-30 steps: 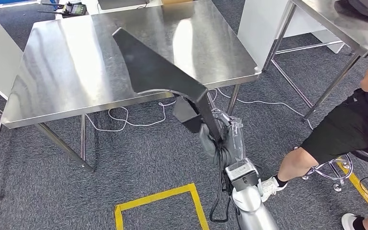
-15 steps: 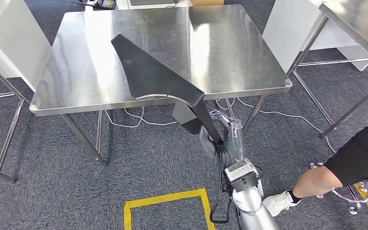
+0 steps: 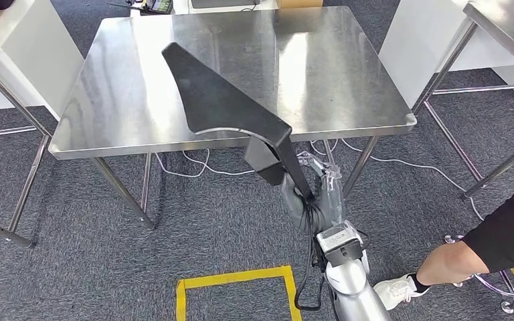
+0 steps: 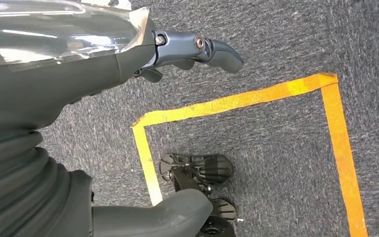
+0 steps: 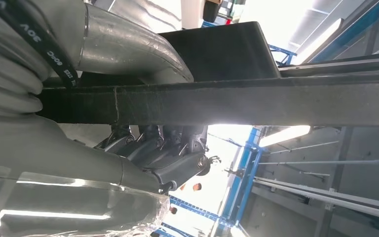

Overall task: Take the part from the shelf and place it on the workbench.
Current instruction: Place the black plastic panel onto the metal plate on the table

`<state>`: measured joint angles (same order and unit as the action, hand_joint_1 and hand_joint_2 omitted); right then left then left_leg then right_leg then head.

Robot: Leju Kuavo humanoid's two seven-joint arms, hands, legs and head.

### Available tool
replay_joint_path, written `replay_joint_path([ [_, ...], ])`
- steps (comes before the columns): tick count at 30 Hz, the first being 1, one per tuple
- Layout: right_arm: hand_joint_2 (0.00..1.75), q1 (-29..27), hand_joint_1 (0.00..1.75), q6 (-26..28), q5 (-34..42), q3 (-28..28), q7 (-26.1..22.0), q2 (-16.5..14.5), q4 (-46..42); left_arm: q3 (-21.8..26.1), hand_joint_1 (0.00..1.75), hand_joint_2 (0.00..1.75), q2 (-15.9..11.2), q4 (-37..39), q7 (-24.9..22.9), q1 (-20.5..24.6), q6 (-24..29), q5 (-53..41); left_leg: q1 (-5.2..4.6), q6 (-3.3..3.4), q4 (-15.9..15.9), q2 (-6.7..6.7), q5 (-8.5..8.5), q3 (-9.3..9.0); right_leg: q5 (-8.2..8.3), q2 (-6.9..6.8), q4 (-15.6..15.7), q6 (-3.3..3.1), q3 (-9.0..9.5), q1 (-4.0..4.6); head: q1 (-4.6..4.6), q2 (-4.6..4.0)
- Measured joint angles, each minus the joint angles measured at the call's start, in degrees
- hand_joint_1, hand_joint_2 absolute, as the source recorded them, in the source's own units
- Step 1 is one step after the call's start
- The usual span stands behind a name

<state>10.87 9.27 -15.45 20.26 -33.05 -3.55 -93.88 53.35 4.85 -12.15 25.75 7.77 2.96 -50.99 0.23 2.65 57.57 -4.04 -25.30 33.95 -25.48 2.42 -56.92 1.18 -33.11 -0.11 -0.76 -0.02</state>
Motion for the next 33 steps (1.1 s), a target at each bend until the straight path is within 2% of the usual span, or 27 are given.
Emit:
replay_joint_path([
  [6, 1.75, -0.2, 1.75, 0.1, 0.0, 0.0, 0.0, 0.1, 0.0, 0.0, 0.0, 1.75, 0.0, 0.0, 0.0, 0.0, -0.4, -0.1, 0.11, -0.63, 0.0, 0.04, -0.04, -0.04, -0.02, 0.01, 0.0, -0.04, 0.02, 0.11, 0.03, 0.0],
  [8, 1.75, -0.4, 1.75, 0.2, 0.0, 0.0, 0.0, 0.1, 0.0, 0.0, 0.0, 1.75, 0.0, 0.0, 0.0, 0.1, -0.4, -0.1, -0.03, -0.36, 0.2, 0.04, -0.13, 0.01, 0.03, 0.05, 0.1, 0.05, 0.09, -0.11, 0.02, 0.0],
  [11, 1.75, -0.5, 1.75, 0.2, 0.0, 0.0, 0.1, 0.0, -0.3, 0.0, 0.0, 1.75, 0.0, 0.0, -0.1, 0.2, -0.5, -0.2, 0.05, 0.55, -0.8, 0.31, 0.13, -0.67, -0.11, 0.0, 0.1, 0.24, 0.06, -0.1, 0.01, 0.0],
  [13, 1.75, -0.5, 1.75, 0.2, 0.0, 0.0, 0.1, 0.0, -0.5, 0.0, 0.0, 1.75, 0.0, 0.0, -0.1, 0.2, -0.5, -0.2, 0.39, 0.97, -2.0, 0.78, 0.61, -1.62, -1.79, -0.71, -3.6, 0.03, -1.71, 0.06, 0.11, 0.0],
  [15, 1.75, -0.6, 1.75, 0.2, -0.1, 0.0, 0.2, 0.0, -0.5, 0.0, 0.0, 1.75, 0.0, 0.0, -0.2, 0.2, -0.5, -0.2, 0.43, 1.1, -2.3, 1.26, 0.62, -2.0, -4.77, -1.39, -11.3, -0.15, -5.65, -0.27, 0.15, 0.0],
  [16, 1.75, -0.7, 1.75, 0.2, -0.2, 0.0, 0.2, 0.1, -0.5, 0.0, 0.0, 1.75, 0.0, 0.0, -0.2, 0.2, -0.5, -0.2, 0.43, 1.01, -2.3, 1.42, 0.53, -2.04, -5.78, -1.53, -14.6, 0.05, -7.54, -0.5, 0.16, 0.0],
  [17, 1.75, -0.9, 1.75, 0.2, -0.2, 0.0, 0.3, 0.1, -0.5, 0.0, 0.0, 1.75, 0.0, 0.0, -0.2, 0.2, -0.5, -0.2, 0.46, 0.86, -2.3, 1.52, 0.41, -2.09, -6.03, -1.64, -16.3, 0.49, -8.63, -0.77, 0.14, 0.0],
  [18, 1.75, -1.0, 1.75, 0.2, -0.2, 0.0, 0.3, 0.1, -0.5, 0.0, 0.0, 1.75, 0.0, 0.0, -0.2, 0.2, -0.5, -0.2, 0.54, 0.63, -2.2, 1.56, 0.25, -2.17, -5.34, -1.73, -15.7, 1.14, -8.54, -1.07, 0.15, -0.01],
  [19, 1.75, -1.0, 1.75, 0.2, -0.2, 0.0, 0.3, 0.1, -0.5, 0.0, 0.0, 1.75, 0.0, 0.0, -0.2, 0.2, -0.5, -0.2, 0.69, 0.3, -2.0, 1.56, 0.0, -2.29, -3.8, -1.83, -12.6, 1.92, -7.1, -1.4, 0.16, -0.01],
  [20, 1.75, -1.0, 1.75, 0.2, -0.2, 0.0, 0.3, 0.1, -0.5, 0.0, 0.0, 1.75, 0.0, 0.0, -0.2, 0.2, -0.5, -0.2, 0.82, -0.15, -1.6, 1.53, -0.37, -2.38, -2.02, -1.92, -8.2, 2.66, -4.95, -1.78, 0.19, -0.01],
  [21, 1.75, -1.0, 1.75, 0.2, -0.2, 0.0, 0.3, 0.1, -0.5, 0.0, 0.0, 1.75, -0.1, 0.0, -0.2, 0.2, -0.5, -0.2, 0.83, -0.66, -1.2, 1.48, -0.83, -2.36, -0.62, -1.91, -4.4, 3.02, -2.86, -1.91, 0.29, -0.01],
  [22, 1.75, -1.0, 1.75, 0.2, -0.2, 0.0, 0.3, 0.1, -0.5, 0.0, 0.0, 1.75, -0.1, 0.0, -0.2, 0.2, -0.5, -0.2, 0.8, -1.15, -0.8, 1.46, -1.28, -2.3, 0.26, -1.87, -1.7, 2.89, -1.41, -1.99, 0.31, -0.01],
  [23, 1.75, -1.0, 1.75, 0.2, -0.3, 0.0, 0.3, 0.1, -0.5, 0.0, 0.0, 1.75, -0.2, 0.0, -0.2, 0.2, -0.5, -0.2, 0.74, -1.52, -0.5, 1.45, -1.62, -2.22, 0.49, -1.8, -0.6, 2.42, -0.81, -1.91, 0.3, -0.01],
  [25, 1.75, -1.0, 1.75, 0.2, -0.3, -0.1, 0.3, 0.0, -0.5, 0.0, 0.0, 1.75, -0.3, 0.0, -0.2, 0.2, -0.5, -0.2, 0.89, -1.99, -0.4, 1.46, -1.95, -2.23, 0.31, -1.7, -0.8, 1.13, -0.83, -1.72, 0.17, -0.01],
  [27, 1.75, -1.0, 1.75, 0.2, -0.3, -0.1, 0.3, -0.1, -0.5, 0.0, 0.0, 1.75, -0.2, 0.0, -0.2, 0.3, -0.5, -0.2, 1.21, -2.48, 0.9, 2.2, -2.78, -1.84, 0.15, -1.73, -0.8, 0.24, -0.56, -1.78, 0.12, 0.0],
  [28, 1.75, -1.0, 1.75, 0.2, -0.3, -0.1, 0.3, -0.1, -0.6, 0.0, 0.0, 1.75, -0.3, 0.0, -0.2, 0.3, -0.5, -0.2, 1.3, -2.74, 3.1, 2.74, -3.95, -0.88, 0.05, -1.8, -0.7, -0.19, -0.34, -1.82, 0.08, 0.0],
  [29, 1.75, -1.0, 1.75, 0.2, -0.3, -0.1, 0.3, -0.2, -0.6, 0.0, 0.0, 1.75, -0.3, 0.0, -0.2, 0.3, -0.5, -0.2, 1.33, -2.93, 6.5, 3.3, -5.58, 0.82, -0.11, -1.91, -0.7, -0.54, -0.13, -1.75, 0.04, 0.0],
  [31, 1.75, -1.1, 1.75, 0.2, -0.3, -0.1, 0.3, -0.2, -0.6, 0.0, 0.0, 1.75, -0.3, 0.0, -0.2, 0.3, -0.5, -0.2, 1.33, -3.1, 14.6, 3.75, -8.64, 5.44, -0.48, -2.14, -0.7, -1.06, 0.19, -1.49, 0.03, 0.0],
  [32, 1.75, -1.1, 1.75, 0.2, -0.3, -0.1, 0.3, -0.2, -0.6, 0.0, 0.0, 1.75, -0.3, 0.0, -0.2, 0.3, -0.5, -0.2, 1.33, -3.06, 17.0, 3.81, -8.87, 7.17, -0.65, -2.21, -0.7, -1.2, 0.35, -1.38, 0.03, 0.0],
  [33, 1.75, -1.1, 1.75, 0.2, -0.3, -0.1, 0.3, -0.2, -0.6, 0.0, 0.0, 1.75, -0.3, 0.0, -0.2, 0.3, -0.5, -0.2, 1.33, -2.92, 17.1, 3.83, -7.86, 7.8, -0.85, -2.25, -0.7, -1.26, 0.57, -1.29, 0.02, 0.0],
])
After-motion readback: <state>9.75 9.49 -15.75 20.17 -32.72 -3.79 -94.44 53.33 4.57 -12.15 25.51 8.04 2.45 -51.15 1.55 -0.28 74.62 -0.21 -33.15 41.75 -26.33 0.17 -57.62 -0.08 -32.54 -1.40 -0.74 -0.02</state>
